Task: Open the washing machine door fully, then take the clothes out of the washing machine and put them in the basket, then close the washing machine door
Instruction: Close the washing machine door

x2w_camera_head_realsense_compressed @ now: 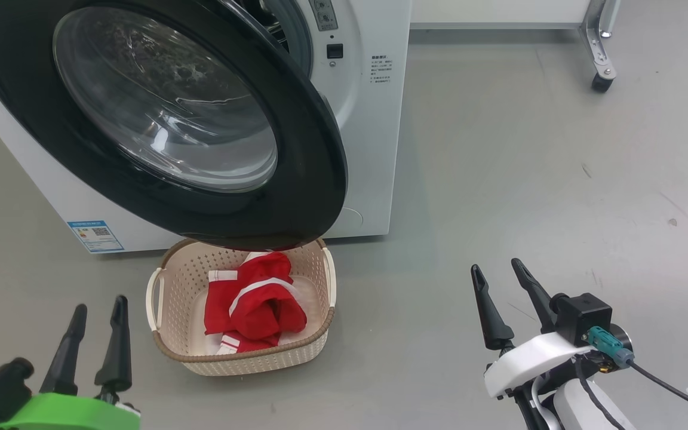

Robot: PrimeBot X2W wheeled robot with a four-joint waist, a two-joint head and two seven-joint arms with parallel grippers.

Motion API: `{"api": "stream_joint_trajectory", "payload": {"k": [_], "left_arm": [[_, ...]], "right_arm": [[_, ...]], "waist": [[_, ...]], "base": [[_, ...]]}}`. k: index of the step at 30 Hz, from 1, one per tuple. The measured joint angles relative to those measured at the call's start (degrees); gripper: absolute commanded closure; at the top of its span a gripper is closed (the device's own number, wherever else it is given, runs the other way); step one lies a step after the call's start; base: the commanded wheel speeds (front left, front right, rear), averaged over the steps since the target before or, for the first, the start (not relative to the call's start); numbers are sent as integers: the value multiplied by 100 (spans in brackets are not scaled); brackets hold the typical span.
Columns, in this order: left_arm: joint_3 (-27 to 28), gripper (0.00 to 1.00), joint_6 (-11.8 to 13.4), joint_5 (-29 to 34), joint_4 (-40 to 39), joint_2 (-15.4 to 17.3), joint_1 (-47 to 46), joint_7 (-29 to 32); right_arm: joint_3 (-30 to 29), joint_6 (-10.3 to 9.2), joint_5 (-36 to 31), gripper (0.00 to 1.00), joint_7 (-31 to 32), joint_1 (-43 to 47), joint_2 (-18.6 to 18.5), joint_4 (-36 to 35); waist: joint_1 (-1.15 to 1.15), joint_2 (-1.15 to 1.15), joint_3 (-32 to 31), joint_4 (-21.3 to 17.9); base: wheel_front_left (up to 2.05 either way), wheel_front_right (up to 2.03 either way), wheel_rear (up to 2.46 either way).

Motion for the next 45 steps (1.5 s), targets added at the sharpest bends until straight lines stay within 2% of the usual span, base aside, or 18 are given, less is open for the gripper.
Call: {"api": "stream_joint_trajectory", "payload": {"k": [5,9,16,24,36,41,42,44,45], "left_arm": [[-136,0,0,688,333,142,81,-35],[11,0,31,1392,650,171,124,-43],[558,0,526,2215,437,-172,164,-41],[739,0,666,2569,349,-630,240,-41],[933,0,649,2894,255,-888,318,-41],[978,0,548,3000,234,-940,322,-41],[993,0,530,3019,234,-950,324,-41],[1021,0,503,3032,232,-968,326,-41],[1036,0,495,3040,232,-975,327,-41]], "right_arm": [[-1,-1,0,0,0,3,1,-7],[-5,-1,0,0,0,19,1,-20],[-23,-9,-4,0,0,92,2,-56],[-35,-9,-12,0,0,141,2,-58],[-33,-52,-19,0,0,153,2,-118],[-33,-52,-20,0,0,166,2,-146],[-33,-52,-21,3,0,175,2,-156],[-33,-52,-21,100,0,186,2,-182],[-34,-52,-21,100,0,186,2,-212]], "waist": [[0,0,-24,-13],[0,0,-43,-22],[0,0,-57,-24],[0,0,-133,-21],[0,0,-136,-34],[0,0,-128,-34],[0,0,-127,-33],[0,0,-126,-31],[0,0,-125,-30]], "base": [[0,0,0],[0,0,0],[0,0,0],[0,0,0],[0,0,0],[0,0,0],[0,0,0],[0,0,0],[0,0,0]]}}
